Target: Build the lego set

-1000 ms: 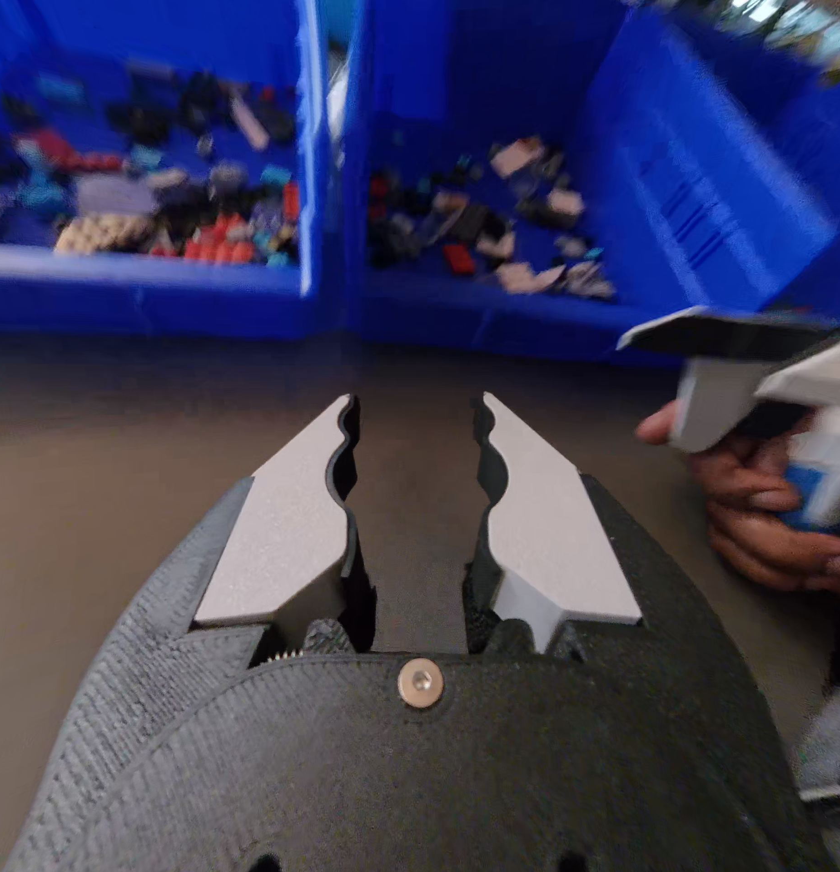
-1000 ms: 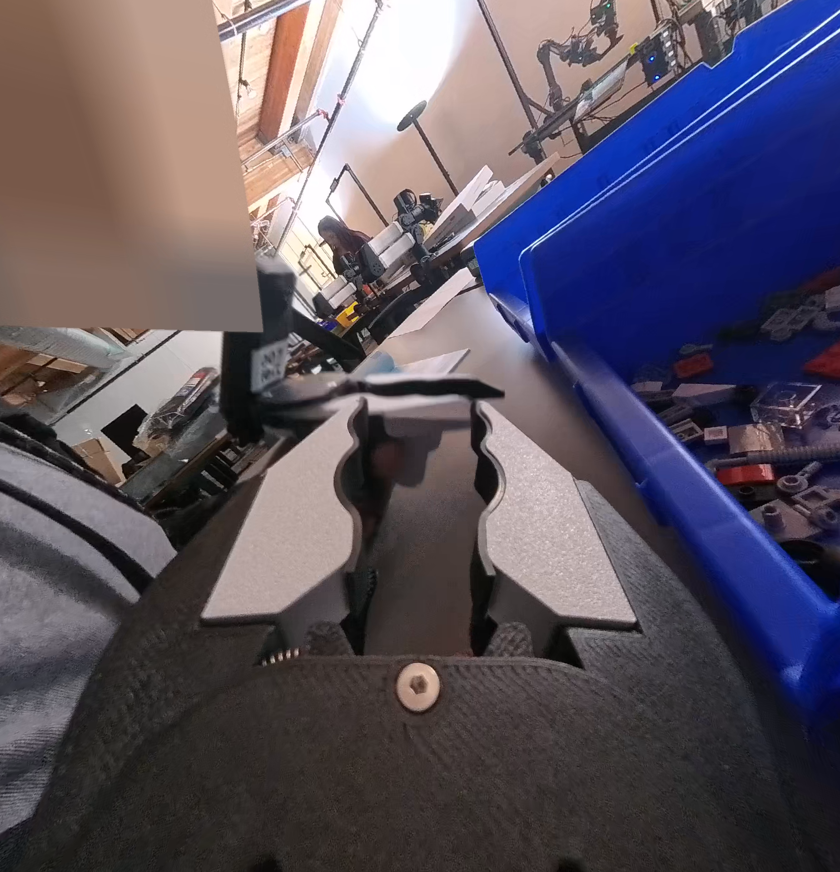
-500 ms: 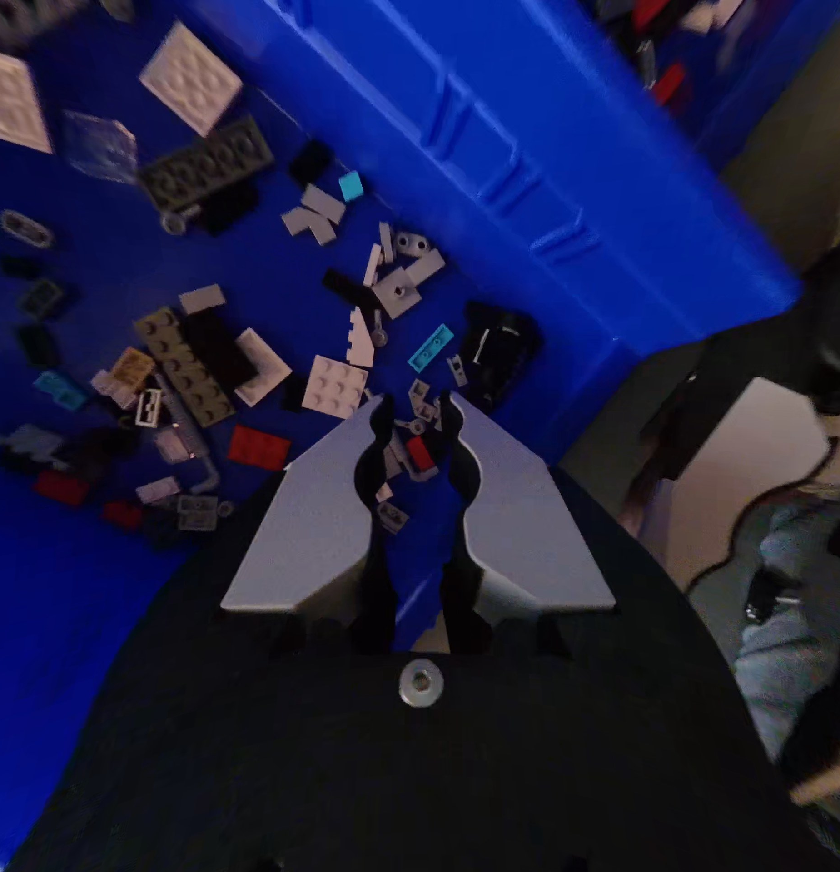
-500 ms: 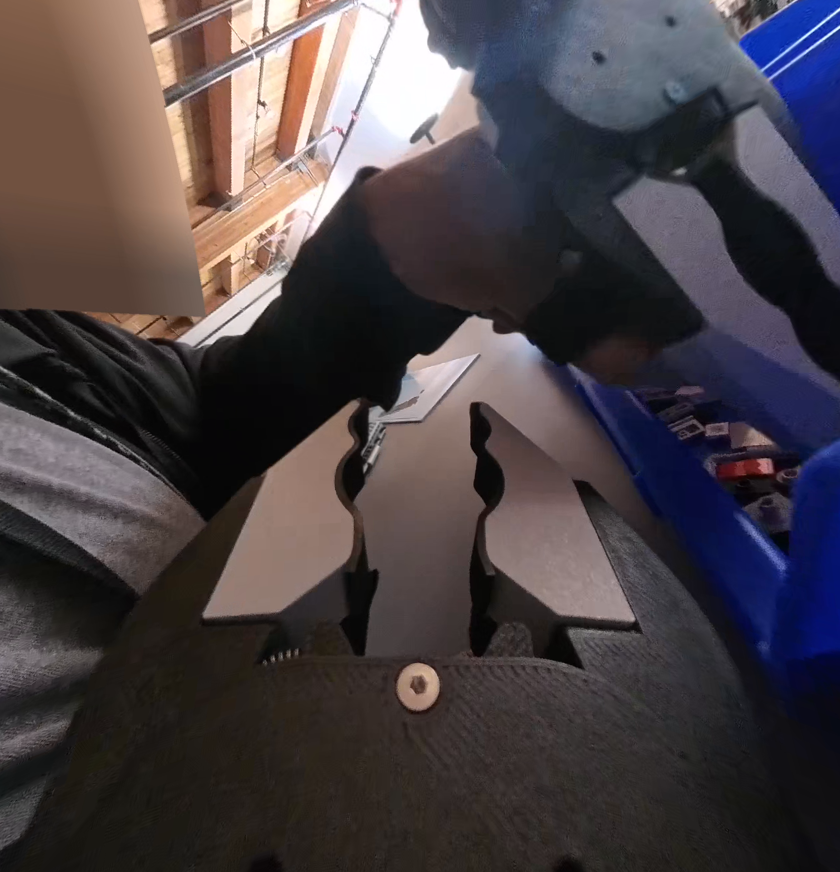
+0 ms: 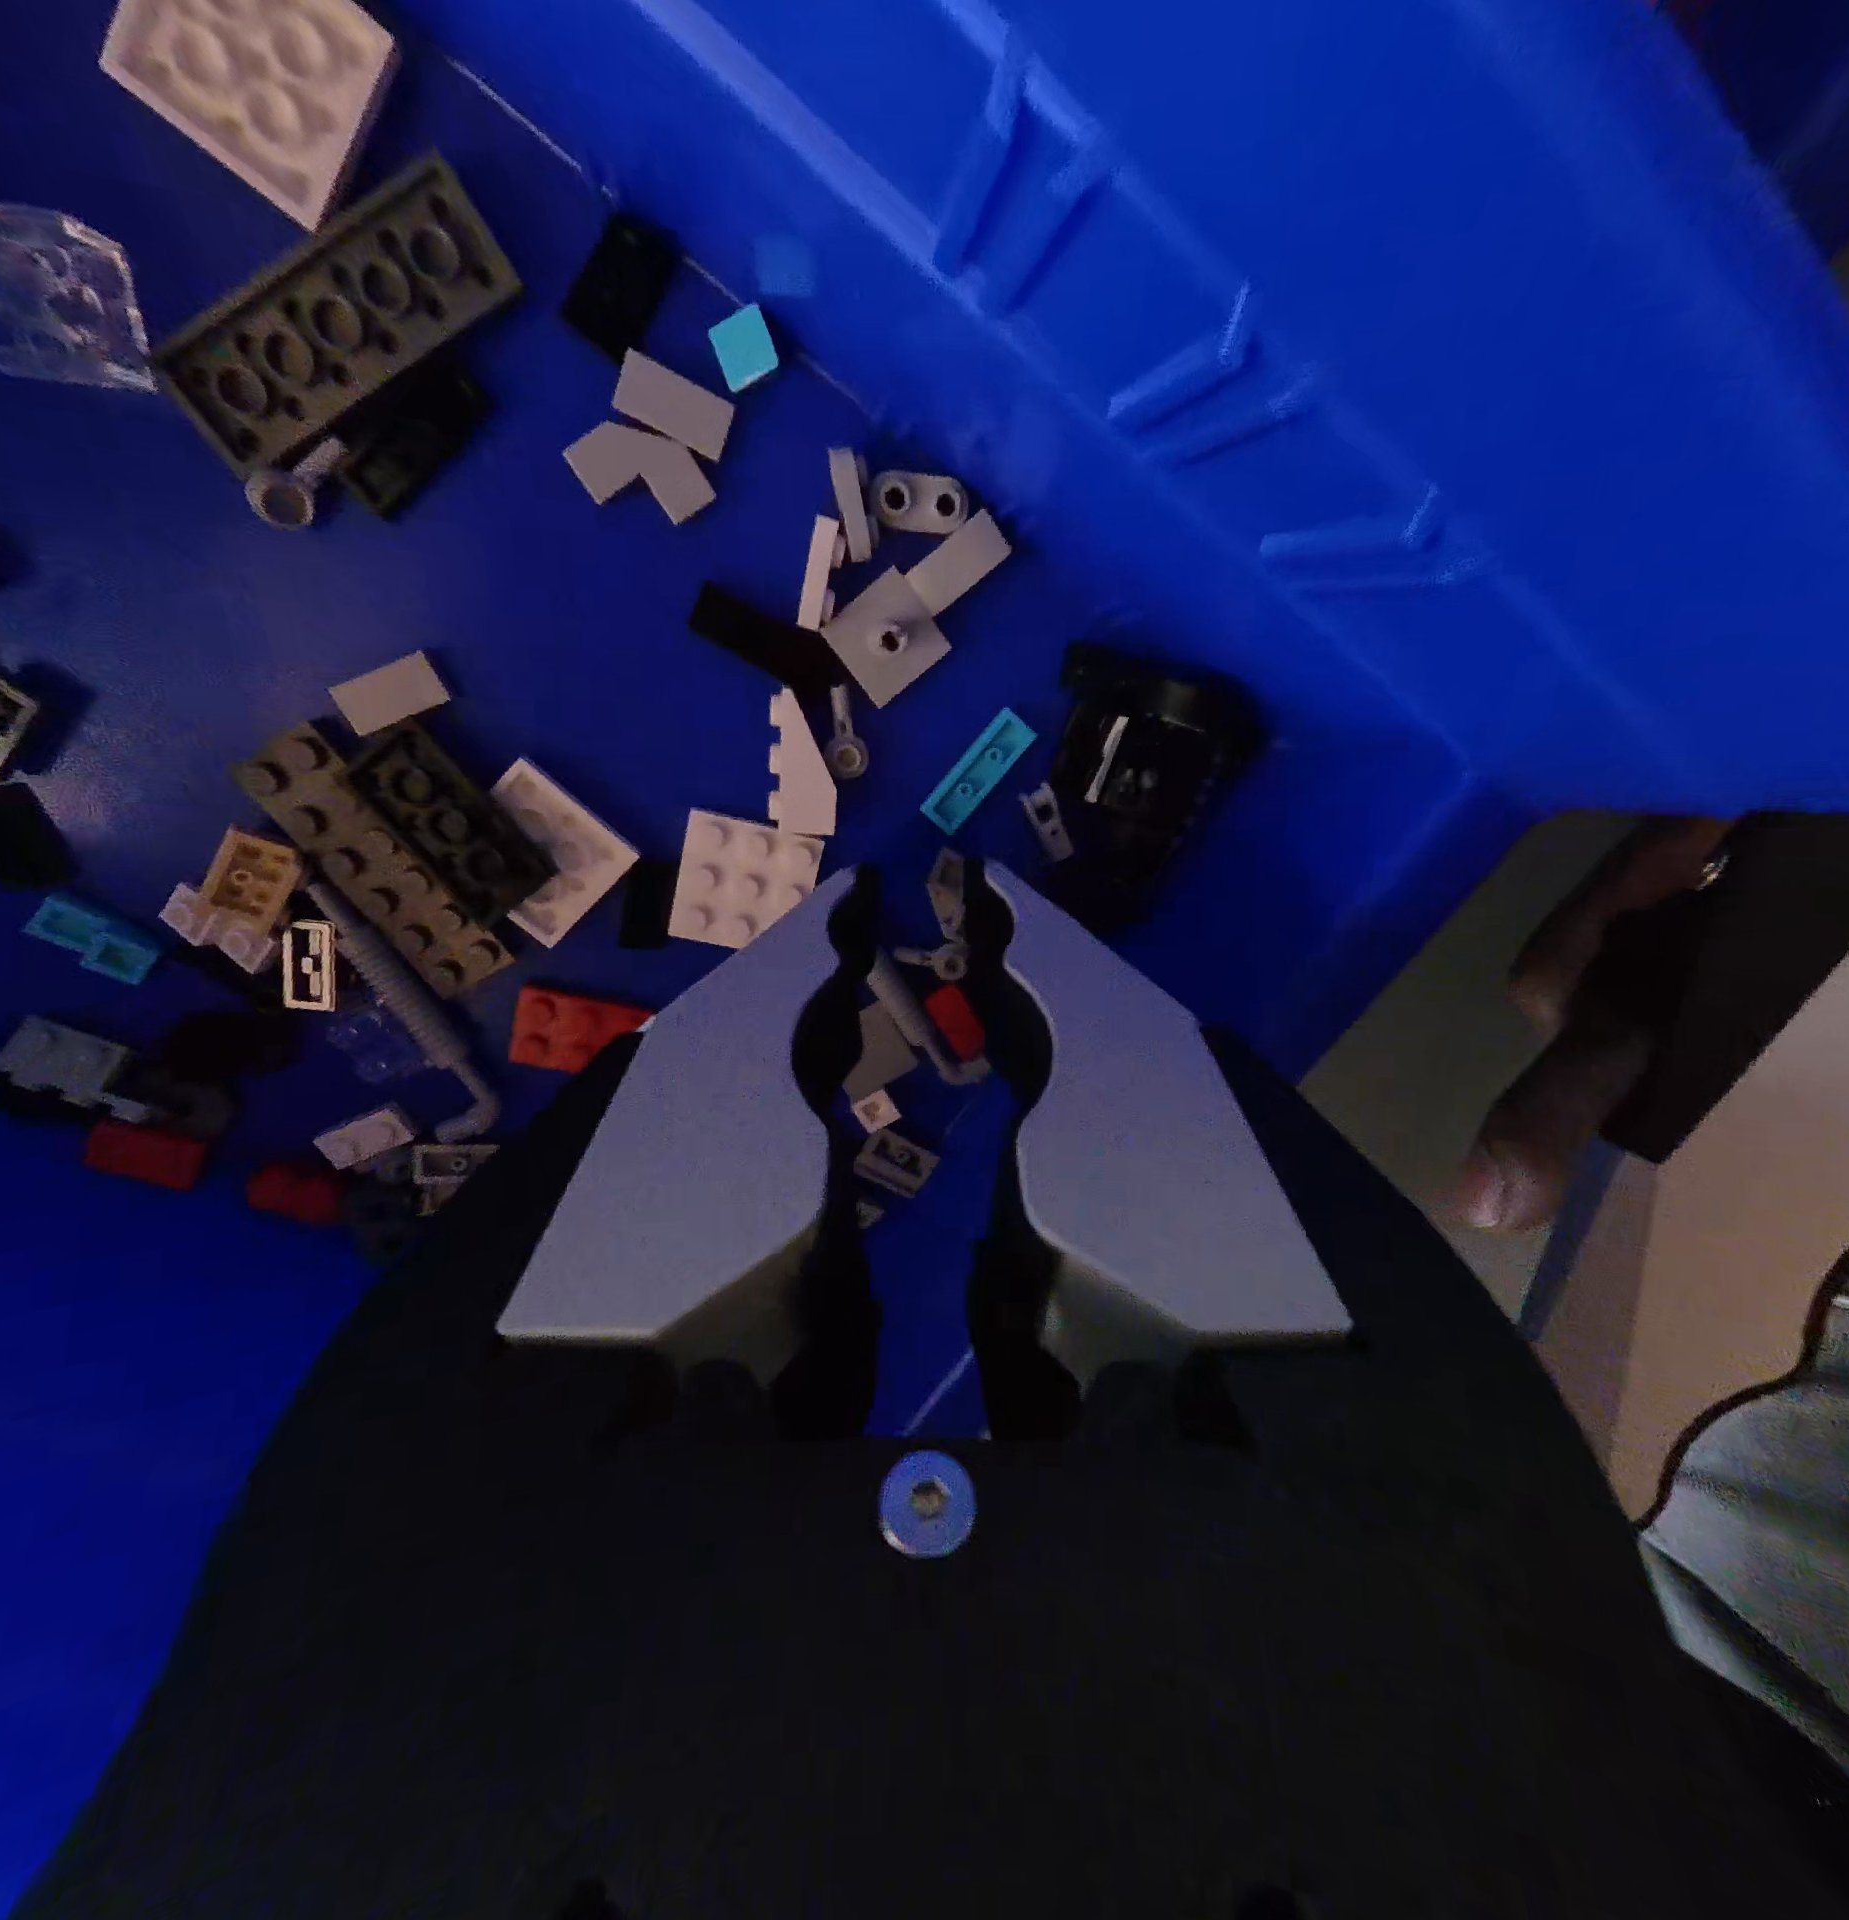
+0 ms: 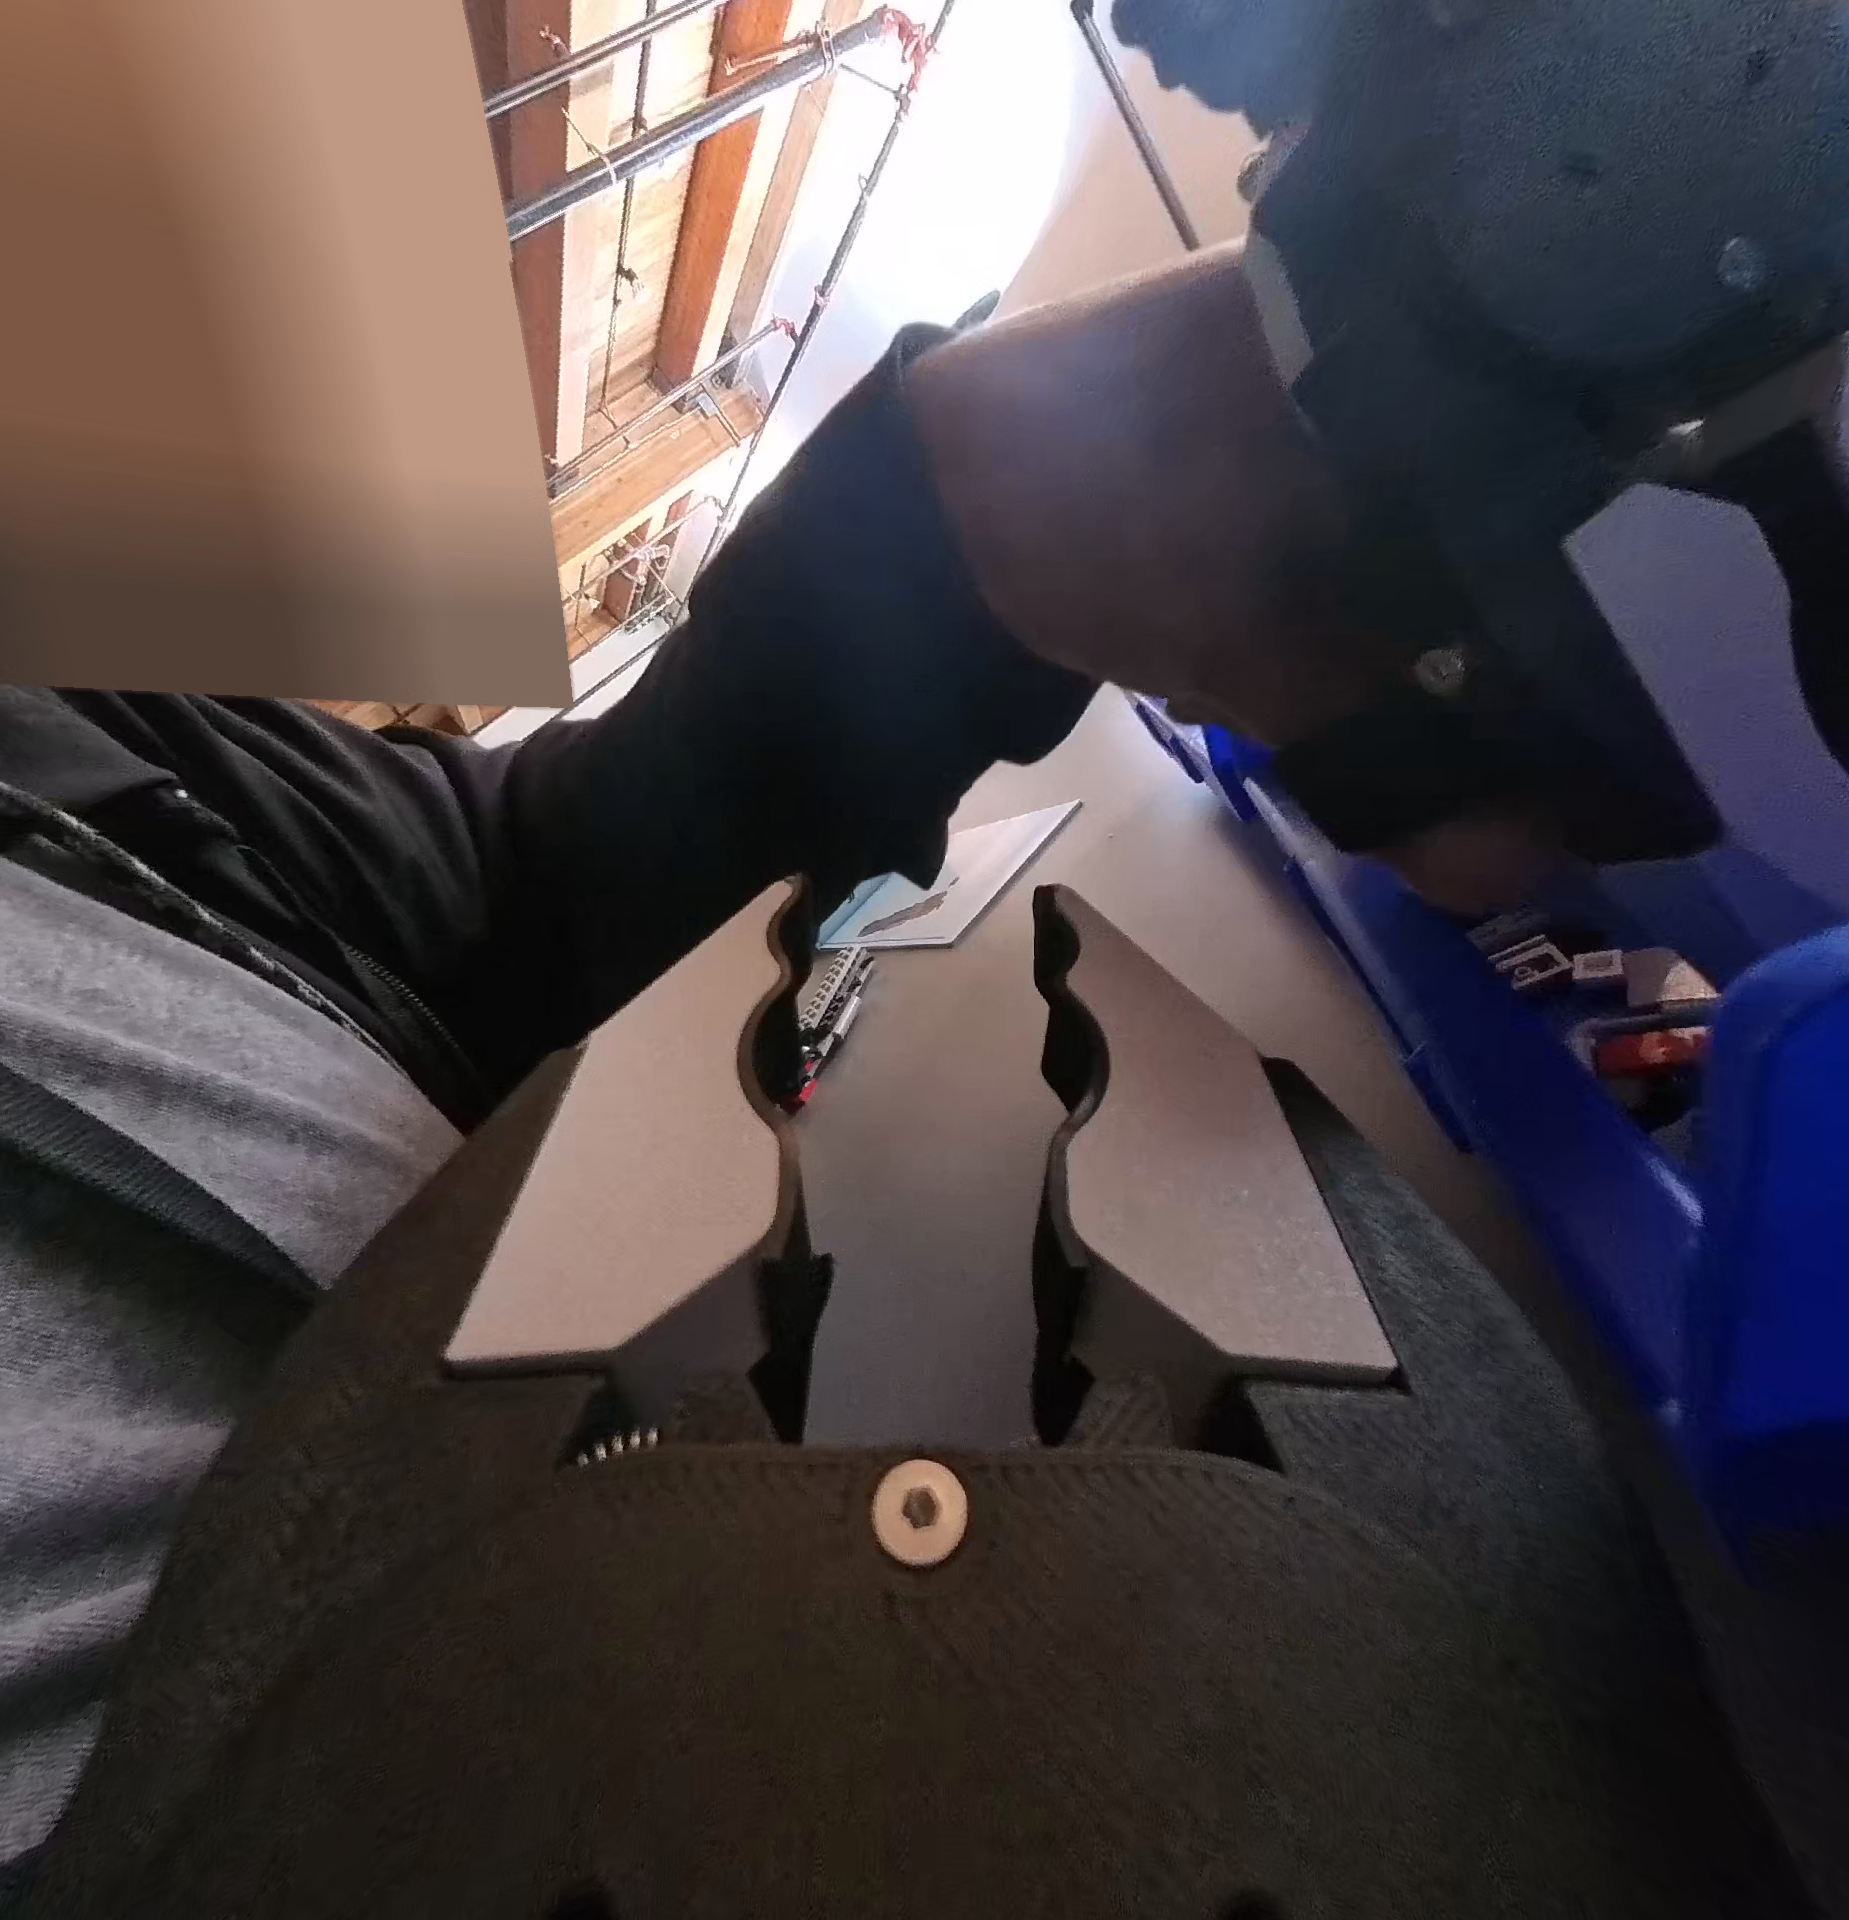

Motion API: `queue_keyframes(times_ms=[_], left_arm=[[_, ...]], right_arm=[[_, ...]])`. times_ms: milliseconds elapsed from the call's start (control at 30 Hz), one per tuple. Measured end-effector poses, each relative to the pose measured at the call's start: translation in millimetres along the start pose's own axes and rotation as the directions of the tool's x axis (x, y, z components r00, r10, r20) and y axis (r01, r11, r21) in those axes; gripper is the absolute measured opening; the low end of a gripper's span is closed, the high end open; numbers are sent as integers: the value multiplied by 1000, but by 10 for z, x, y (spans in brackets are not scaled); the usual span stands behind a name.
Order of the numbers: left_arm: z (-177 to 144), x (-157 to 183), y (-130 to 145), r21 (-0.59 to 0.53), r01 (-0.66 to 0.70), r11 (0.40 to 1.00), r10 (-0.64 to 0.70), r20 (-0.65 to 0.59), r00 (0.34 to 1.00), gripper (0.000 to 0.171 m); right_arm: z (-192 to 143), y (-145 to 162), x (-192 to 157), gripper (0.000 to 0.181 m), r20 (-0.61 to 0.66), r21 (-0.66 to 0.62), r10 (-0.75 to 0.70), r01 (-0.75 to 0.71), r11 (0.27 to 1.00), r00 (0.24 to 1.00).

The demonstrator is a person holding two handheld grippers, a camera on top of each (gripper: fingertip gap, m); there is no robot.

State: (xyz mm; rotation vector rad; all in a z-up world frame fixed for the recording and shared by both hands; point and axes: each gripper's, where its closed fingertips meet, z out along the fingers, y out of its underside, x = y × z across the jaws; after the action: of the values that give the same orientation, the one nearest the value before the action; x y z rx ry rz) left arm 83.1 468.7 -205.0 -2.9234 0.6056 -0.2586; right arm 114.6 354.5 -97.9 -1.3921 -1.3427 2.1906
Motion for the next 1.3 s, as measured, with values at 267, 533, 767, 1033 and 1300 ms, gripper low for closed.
queue_keyframes(times_ms=[267, 533, 767, 1033, 1300], left_arm=[[-14, 6, 16, 46, -25, 999, 26, -11, 1000, 2], [-840, 62, 191, 403, 136, 905, -149, 1, 989, 1], [-732, 292, 1375, 312, 431, 846, -437, -57, 898, 1], [-572, 375, 1764, 193, 488, 851, -498, 3, 867, 24], [-1124, -34, 65, 455, 145, 878, -193, 60, 979, 22]], right_arm=[[-5, -7, 6, 44, 0, 4, 6, -6, 1000, 1000], [-7, -13, 10, 44, 3, 7, 14, -14, 1000, 1000], [-5, -9, 10, 44, 2, 6, 12, -12, 1000, 1000], [7, 10, 14, 44, -13, -4, -5, 5, 1000, 1000], [14, 20, 20, 44, -20, -10, -11, 10, 1000, 1000]])
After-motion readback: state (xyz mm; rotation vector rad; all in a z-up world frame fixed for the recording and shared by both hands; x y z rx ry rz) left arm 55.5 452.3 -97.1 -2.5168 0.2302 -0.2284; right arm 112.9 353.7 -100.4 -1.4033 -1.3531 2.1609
